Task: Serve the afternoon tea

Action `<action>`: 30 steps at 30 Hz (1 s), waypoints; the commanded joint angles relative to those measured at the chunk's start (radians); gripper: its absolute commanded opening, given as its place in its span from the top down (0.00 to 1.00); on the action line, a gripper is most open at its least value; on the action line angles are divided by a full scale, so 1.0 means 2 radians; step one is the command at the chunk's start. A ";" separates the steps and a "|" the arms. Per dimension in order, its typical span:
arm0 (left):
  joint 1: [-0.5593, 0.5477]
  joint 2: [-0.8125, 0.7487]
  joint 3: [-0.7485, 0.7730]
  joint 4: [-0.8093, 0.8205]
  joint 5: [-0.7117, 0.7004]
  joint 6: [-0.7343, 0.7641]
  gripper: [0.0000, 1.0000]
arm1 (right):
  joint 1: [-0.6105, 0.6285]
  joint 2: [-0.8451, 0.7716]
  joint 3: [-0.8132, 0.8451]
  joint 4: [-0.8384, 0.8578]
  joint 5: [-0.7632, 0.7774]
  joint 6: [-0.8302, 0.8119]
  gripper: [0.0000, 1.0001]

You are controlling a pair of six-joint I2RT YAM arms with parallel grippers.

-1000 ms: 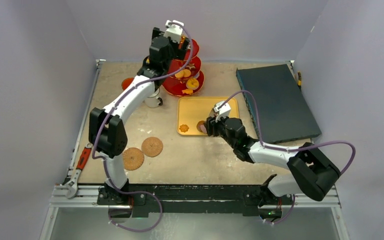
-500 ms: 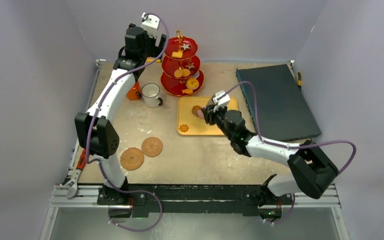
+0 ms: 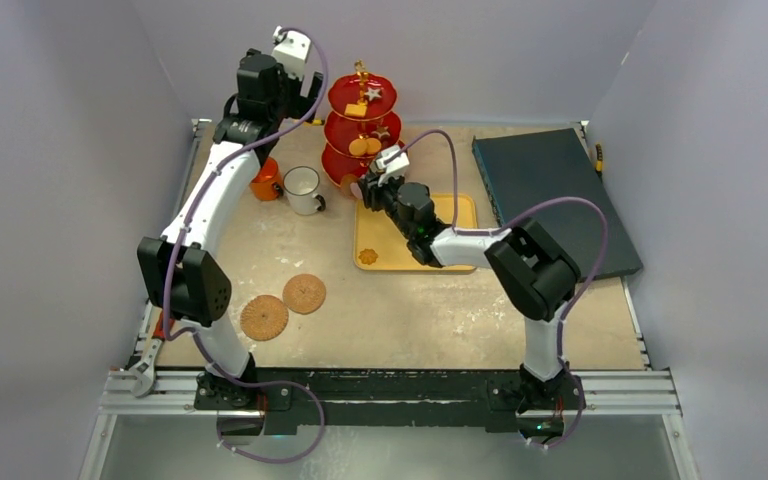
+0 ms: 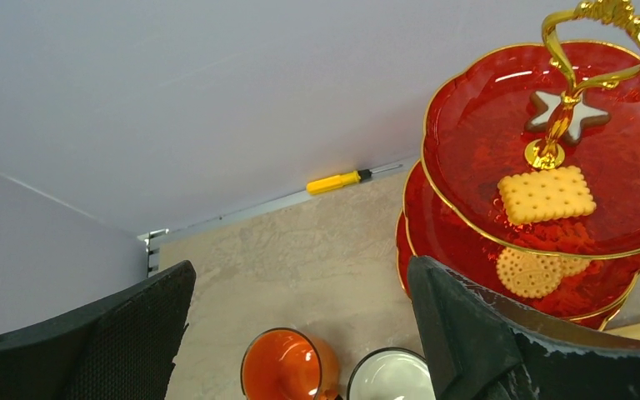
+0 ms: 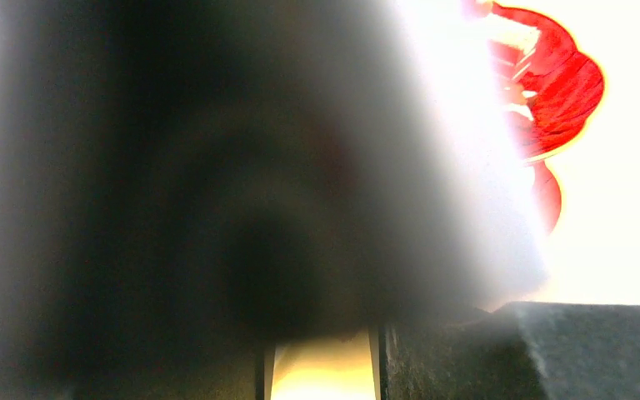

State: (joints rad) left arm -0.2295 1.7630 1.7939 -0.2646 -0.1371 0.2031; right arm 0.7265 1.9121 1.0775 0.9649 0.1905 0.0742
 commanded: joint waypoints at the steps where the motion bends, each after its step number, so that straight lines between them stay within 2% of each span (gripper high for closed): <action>1: 0.006 -0.023 -0.004 0.008 0.002 0.009 0.02 | 0.004 0.017 0.044 0.060 -0.001 0.004 0.64; 8: 0.008 -0.025 -0.012 0.007 0.009 0.008 0.02 | 0.013 0.075 0.054 0.164 0.072 -0.017 0.65; 14: 0.010 -0.028 -0.017 0.005 0.013 0.009 0.02 | 0.015 0.124 0.087 0.186 0.104 -0.016 0.62; 18: 0.011 -0.028 -0.019 0.005 0.016 0.010 0.02 | 0.018 0.155 0.105 0.203 0.135 -0.018 0.55; 22: 0.012 -0.025 -0.022 0.004 0.019 0.009 0.02 | 0.021 0.172 0.116 0.217 0.150 -0.025 0.40; 30: 0.012 -0.024 -0.018 -0.001 0.025 0.005 0.01 | 0.031 0.137 0.068 0.243 0.147 -0.035 0.30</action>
State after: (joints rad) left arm -0.2153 1.7573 1.7527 -0.2733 -0.1055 0.2054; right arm 0.7685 2.2738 1.2613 1.3243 0.4622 0.0345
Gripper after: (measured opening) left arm 0.984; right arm 0.686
